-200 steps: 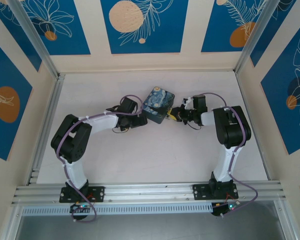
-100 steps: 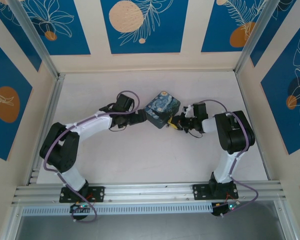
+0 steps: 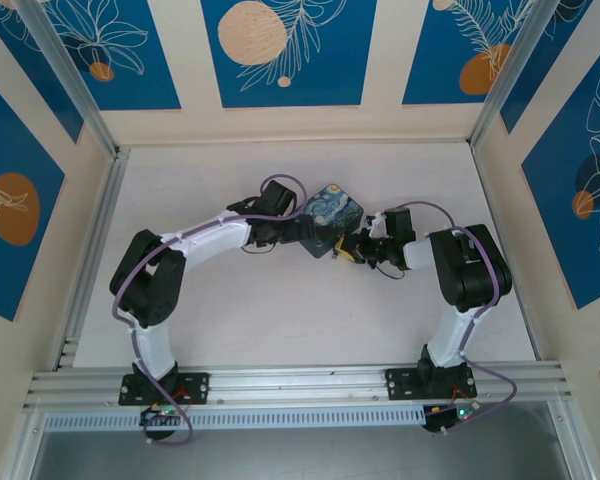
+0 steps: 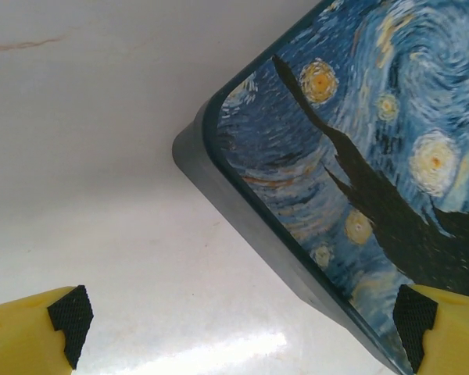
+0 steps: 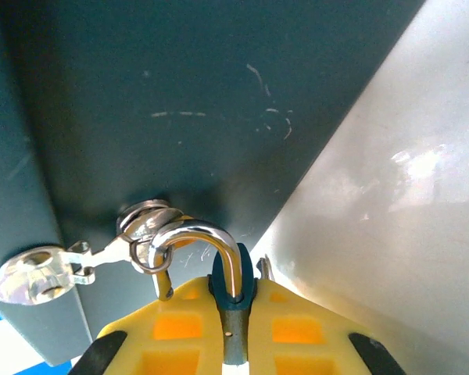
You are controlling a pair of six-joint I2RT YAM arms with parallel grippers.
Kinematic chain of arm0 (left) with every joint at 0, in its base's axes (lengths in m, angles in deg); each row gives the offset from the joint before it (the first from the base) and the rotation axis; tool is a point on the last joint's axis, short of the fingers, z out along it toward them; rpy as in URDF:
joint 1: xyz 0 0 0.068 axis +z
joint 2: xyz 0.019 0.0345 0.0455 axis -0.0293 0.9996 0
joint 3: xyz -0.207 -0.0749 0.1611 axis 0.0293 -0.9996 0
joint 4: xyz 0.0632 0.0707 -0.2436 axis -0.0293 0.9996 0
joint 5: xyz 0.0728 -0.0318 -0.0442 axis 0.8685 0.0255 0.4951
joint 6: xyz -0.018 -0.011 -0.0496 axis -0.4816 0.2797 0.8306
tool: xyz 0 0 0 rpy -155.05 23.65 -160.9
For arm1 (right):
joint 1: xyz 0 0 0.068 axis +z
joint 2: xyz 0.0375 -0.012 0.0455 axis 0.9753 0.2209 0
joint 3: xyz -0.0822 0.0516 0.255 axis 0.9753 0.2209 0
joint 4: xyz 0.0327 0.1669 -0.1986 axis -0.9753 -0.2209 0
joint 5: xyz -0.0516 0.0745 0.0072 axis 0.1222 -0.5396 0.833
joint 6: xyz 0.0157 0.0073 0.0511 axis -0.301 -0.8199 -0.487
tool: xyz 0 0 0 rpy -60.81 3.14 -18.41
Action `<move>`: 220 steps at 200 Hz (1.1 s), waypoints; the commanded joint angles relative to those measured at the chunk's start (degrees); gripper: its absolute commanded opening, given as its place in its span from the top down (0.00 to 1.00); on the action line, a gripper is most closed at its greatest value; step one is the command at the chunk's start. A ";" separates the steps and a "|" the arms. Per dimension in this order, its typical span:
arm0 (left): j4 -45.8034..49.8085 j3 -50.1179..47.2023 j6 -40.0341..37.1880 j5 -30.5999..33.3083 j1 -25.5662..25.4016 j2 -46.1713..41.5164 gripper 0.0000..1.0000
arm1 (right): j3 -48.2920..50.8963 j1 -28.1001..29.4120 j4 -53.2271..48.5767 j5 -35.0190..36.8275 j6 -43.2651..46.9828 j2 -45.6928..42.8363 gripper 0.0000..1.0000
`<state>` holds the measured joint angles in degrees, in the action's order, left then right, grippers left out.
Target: Unlock the padlock with the key
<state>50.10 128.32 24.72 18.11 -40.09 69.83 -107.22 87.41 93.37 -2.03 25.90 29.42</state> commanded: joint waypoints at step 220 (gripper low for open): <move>12.30 8.71 -6.17 11.19 -4.64 9.81 0.02 | -7.37 -6.01 -10.20 1.87 3.77 0.15 1.00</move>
<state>55.70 137.65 20.59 27.91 -44.11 76.08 -112.20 83.09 84.91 -1.42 28.21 28.11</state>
